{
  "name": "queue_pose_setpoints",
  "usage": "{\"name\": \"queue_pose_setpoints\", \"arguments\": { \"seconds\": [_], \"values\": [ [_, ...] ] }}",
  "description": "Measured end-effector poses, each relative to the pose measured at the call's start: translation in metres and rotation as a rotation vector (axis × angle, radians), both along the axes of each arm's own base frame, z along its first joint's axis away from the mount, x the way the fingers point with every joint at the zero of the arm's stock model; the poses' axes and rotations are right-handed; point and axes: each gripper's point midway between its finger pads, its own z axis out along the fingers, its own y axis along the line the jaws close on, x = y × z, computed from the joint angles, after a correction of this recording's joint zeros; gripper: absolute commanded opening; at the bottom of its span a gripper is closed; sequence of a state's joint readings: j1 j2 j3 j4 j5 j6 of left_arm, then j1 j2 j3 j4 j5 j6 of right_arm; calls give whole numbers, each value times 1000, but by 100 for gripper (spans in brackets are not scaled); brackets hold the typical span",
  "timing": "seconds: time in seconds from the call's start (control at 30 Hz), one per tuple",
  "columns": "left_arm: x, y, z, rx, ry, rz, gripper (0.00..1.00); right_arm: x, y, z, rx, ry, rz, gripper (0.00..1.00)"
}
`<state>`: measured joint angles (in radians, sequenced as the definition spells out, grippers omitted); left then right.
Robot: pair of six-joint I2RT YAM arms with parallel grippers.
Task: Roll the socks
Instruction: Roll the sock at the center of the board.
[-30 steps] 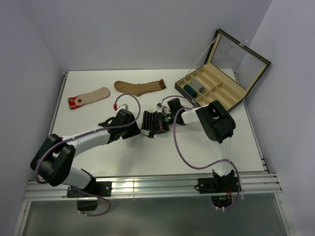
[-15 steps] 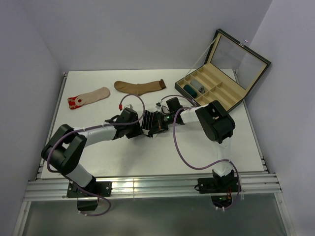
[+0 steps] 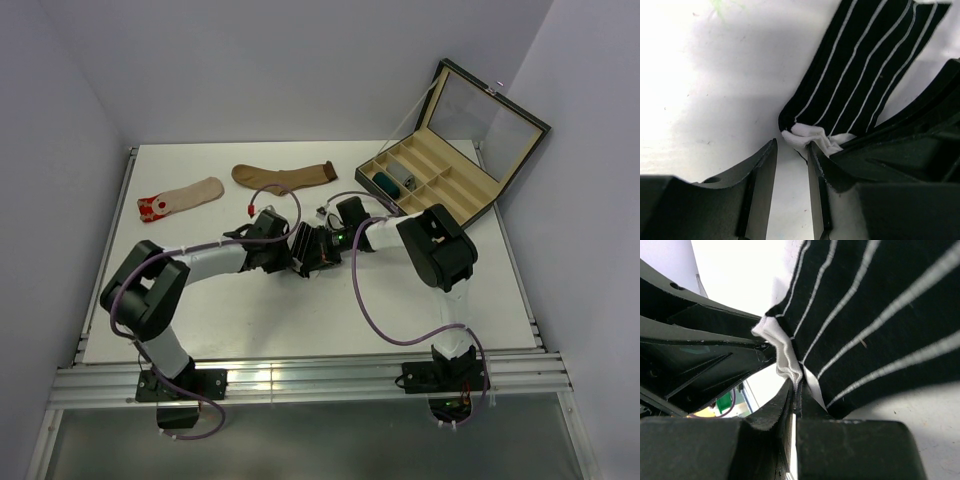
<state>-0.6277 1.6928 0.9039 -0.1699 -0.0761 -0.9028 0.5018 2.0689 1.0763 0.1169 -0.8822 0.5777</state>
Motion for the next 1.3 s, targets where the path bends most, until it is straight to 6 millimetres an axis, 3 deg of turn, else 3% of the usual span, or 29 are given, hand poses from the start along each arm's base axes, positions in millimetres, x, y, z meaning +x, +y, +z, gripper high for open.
{"name": "queue_pose_setpoints", "arguments": {
  "seconds": [0.17,0.43,0.57,0.73,0.8,1.1,1.3],
  "values": [
    [7,-4,-1,22,19,0,37,2,1,-1,-17,-11,-2,6],
    [16,-8,-2,50,30,-23,38,3,3,7,-68,-101,13,37],
    [23,-13,-2,53,20,-42,38,2,-4,22,-137,-250,17,43],
    [28,-15,-1,66,8,-69,38,7,-13,63,-211,-560,12,47],
    [28,-14,-1,70,6,-77,38,8,-15,70,-259,-671,7,48],
    [29,-14,-2,60,12,-105,38,-24,-10,36,-424,-954,176,49],
    [29,-15,-2,54,15,-120,38,-19,1,38,-446,-1074,207,49]
  ]
}}
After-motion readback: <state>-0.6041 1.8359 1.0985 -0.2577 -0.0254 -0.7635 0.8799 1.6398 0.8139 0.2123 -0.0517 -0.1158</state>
